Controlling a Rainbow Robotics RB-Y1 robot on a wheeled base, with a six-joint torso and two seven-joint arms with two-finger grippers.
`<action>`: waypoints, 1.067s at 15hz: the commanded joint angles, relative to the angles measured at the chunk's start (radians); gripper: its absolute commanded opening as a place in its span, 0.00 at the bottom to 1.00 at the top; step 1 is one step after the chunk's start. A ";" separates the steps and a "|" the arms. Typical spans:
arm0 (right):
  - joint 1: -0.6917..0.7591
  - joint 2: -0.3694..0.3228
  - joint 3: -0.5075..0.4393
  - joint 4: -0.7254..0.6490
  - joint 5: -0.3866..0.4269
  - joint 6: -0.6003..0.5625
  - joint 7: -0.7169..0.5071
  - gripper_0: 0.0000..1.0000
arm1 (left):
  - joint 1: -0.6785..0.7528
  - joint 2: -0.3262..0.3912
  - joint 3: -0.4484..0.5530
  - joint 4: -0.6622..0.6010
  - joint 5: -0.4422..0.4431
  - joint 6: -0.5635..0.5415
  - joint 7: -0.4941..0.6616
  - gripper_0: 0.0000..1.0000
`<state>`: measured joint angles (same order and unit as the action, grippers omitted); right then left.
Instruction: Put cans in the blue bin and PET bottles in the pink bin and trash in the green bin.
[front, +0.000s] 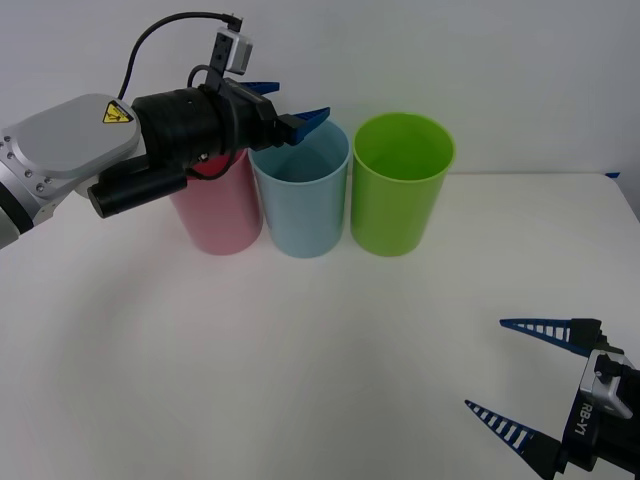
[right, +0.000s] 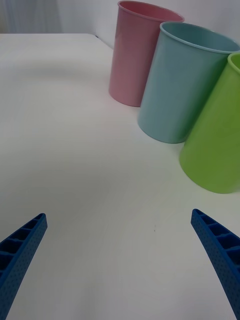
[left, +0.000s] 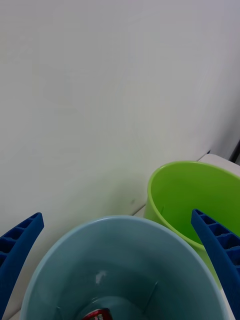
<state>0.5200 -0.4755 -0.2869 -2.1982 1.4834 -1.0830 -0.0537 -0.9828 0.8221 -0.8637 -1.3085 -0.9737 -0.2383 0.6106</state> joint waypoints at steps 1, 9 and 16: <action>0.000 0.000 0.000 0.000 0.000 0.000 0.000 1.00 | -0.007 0.000 0.000 0.000 0.012 0.008 -0.002 1.00; 0.000 0.000 0.000 0.000 0.000 0.000 0.000 1.00 | 0.046 -0.003 0.255 -0.020 0.078 -0.173 -0.029 1.00; 0.000 0.000 0.000 0.000 0.000 0.000 0.000 1.00 | 0.291 -0.001 0.674 -0.137 -0.007 -0.486 -0.018 1.00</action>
<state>0.5200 -0.4755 -0.2869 -2.1982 1.4834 -1.0830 -0.0537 -0.7164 0.8207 -0.2299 -1.4285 -0.9775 -0.6941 0.5885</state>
